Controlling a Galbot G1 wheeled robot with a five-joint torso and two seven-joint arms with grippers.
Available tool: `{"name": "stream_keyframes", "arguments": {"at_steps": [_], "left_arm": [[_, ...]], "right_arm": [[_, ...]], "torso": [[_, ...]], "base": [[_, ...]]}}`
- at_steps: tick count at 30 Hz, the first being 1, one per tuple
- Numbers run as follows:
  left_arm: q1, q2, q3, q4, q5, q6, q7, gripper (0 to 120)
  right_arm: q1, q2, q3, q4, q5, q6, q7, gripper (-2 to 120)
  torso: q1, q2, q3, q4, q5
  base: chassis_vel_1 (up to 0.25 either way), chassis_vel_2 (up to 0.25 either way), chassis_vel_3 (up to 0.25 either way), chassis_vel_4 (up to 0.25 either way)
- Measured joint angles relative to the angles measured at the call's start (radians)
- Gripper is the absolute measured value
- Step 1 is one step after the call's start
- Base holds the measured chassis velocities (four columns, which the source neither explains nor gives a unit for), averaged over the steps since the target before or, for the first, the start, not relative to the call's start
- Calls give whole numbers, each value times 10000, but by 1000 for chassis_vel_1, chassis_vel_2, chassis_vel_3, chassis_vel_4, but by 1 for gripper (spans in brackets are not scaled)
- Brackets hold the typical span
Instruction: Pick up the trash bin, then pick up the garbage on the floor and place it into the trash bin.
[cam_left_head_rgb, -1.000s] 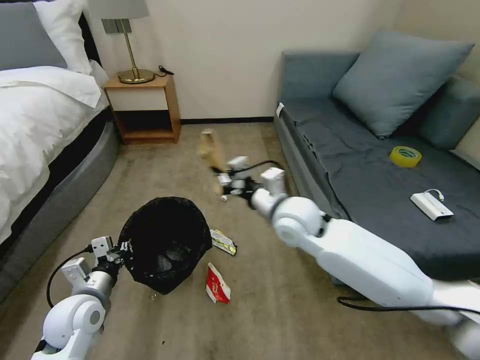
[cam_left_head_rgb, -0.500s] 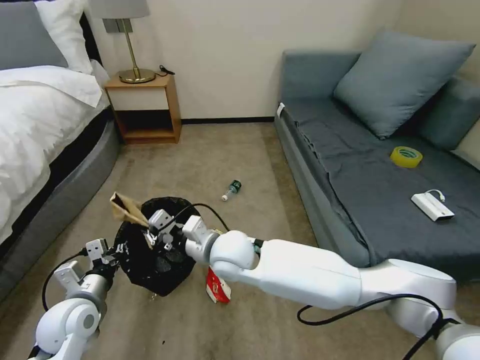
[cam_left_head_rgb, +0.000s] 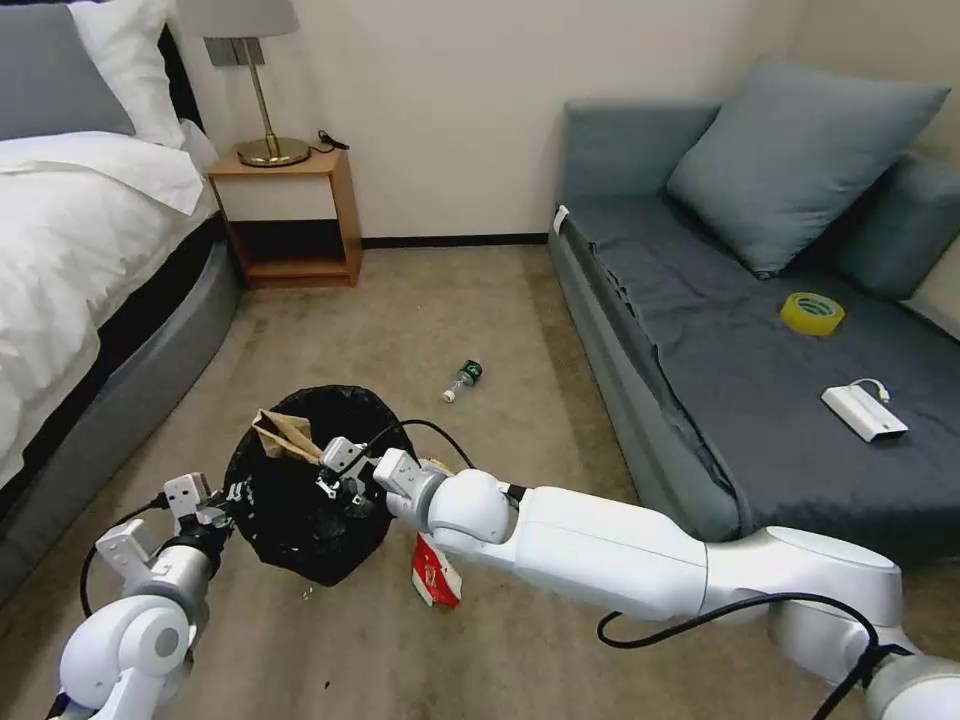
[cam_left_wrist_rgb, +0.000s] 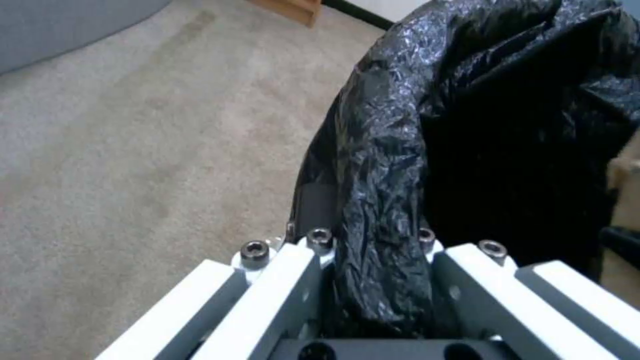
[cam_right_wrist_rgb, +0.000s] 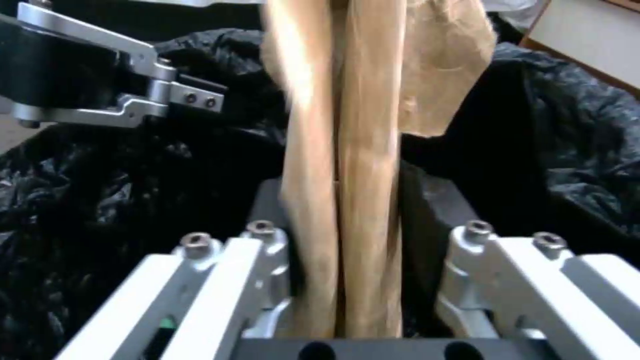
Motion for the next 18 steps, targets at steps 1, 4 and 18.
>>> {"name": "stream_keyframes", "arguments": {"at_steps": [1, 4, 18], "left_arm": [[0, -3, 0, -25, -30, 31, -47, 4], [-12, -4, 0, -35, -43, 38, -84, 4], [21, 40, -220, 134, -96, -10, -151, 4]], "right_arm": [[-2, -29, 28, 68, -35, -64, 31, 39], [-5, -43, 76, 119, -83, -108, 68, 51], [50, -147, 360, 273, -842, 18, -434, 99]], "torso": [[0, 0, 0, 0, 0], [0, 0, 0, 1, 0], [0, -1, 0, 1, 0]], "base": [[0, 0, 0, 0], [0, 0, 0, 0], [0, 0, 0, 0]]}}
